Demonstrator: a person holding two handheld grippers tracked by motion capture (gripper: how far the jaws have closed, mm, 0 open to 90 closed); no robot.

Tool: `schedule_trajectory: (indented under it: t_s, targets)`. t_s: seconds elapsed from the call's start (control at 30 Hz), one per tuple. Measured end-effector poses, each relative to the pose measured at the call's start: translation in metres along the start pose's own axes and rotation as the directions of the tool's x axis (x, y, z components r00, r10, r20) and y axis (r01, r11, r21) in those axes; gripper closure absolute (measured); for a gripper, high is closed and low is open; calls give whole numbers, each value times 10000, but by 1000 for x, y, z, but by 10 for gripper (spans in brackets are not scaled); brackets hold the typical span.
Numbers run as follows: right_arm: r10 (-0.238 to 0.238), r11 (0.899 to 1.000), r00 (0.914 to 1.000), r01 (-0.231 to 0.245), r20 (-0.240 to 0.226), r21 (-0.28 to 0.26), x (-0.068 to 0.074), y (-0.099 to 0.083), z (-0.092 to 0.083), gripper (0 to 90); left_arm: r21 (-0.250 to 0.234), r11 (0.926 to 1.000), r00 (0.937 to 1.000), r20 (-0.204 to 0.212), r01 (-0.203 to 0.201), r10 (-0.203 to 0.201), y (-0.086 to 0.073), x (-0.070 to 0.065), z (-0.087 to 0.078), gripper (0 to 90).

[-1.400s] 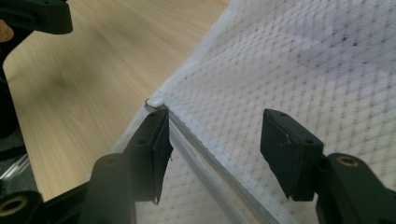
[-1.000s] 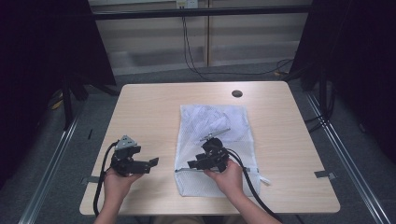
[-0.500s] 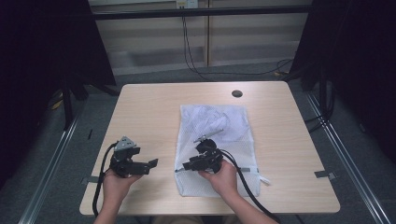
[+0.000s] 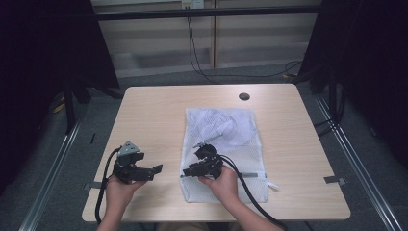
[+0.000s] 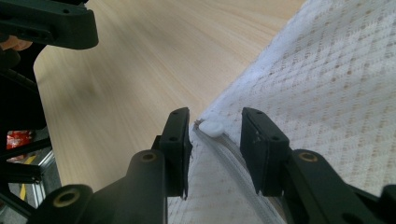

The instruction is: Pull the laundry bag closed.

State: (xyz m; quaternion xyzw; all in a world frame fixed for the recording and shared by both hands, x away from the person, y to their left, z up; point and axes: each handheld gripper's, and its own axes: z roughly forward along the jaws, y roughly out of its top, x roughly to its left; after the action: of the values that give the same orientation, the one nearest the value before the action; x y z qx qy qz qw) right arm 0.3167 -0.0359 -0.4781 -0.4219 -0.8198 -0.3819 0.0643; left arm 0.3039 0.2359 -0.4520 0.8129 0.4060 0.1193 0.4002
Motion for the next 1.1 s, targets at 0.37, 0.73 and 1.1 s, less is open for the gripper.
schedule_trajectory:
  t_s: [0.37, 0.73, 1.1]
  targets:
    - [88, 9998, 9999, -86, -101, 168, 2, 2, 11, 680, 38, 10000, 10000, 13, 47, -47, -1, 0, 2, 107]
    - [152, 9995, 9992, -141, -365, 296, 4, 4, 13, 733, 55, 10000, 10000, 19, 63, -63, -1, 0, 3, 106]
    - [265, 9989, 9993, -254, -260, 405, 4, 4, 21, 778, 44, 9999, 9999, 22, 149, -149, -2, 0, 3, 106]
